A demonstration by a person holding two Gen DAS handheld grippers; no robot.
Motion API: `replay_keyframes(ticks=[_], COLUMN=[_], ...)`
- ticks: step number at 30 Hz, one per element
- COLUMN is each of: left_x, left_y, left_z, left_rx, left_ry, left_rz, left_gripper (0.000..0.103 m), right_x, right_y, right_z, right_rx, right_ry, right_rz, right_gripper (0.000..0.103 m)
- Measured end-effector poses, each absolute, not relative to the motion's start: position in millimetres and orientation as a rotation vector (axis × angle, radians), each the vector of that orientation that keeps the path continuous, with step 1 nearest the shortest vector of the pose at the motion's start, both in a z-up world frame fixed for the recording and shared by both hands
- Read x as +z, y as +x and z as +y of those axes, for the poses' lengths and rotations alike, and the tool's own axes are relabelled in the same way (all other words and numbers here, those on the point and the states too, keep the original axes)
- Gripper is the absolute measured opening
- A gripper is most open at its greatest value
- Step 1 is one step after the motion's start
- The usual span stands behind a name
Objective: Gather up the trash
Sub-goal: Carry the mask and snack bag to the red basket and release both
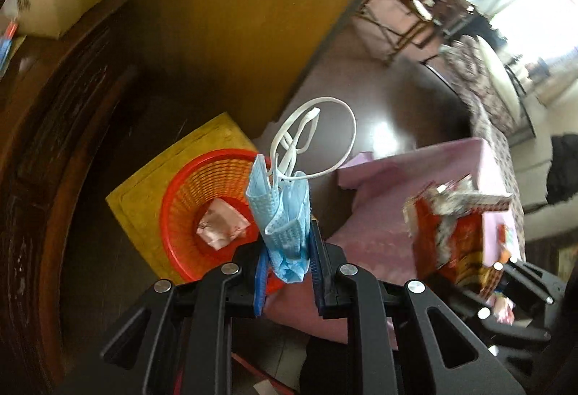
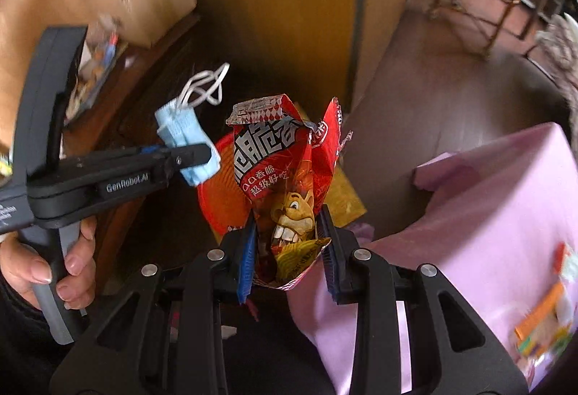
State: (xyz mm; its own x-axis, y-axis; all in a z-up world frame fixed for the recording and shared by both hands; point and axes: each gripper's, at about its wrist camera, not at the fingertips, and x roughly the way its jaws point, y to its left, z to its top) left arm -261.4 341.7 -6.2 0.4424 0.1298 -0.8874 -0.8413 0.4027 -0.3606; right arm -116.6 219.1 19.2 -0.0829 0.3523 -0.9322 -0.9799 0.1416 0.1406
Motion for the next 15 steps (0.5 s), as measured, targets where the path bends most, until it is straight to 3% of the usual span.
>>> replay_keyframes(ticks=[15], left_x=[-81.2], left_y=[-259.4], left_z=[375.1], left_rx=[0.776], left_ry=[-1.1], left_rz=[1.014], left_gripper=[0.021], right_x=[-67.1], right_y=[-133.5], right_z=[279.1], right_rx=[1.366], right_ry=[-0.952], right_rz=[1.237], right_gripper=[0.035])
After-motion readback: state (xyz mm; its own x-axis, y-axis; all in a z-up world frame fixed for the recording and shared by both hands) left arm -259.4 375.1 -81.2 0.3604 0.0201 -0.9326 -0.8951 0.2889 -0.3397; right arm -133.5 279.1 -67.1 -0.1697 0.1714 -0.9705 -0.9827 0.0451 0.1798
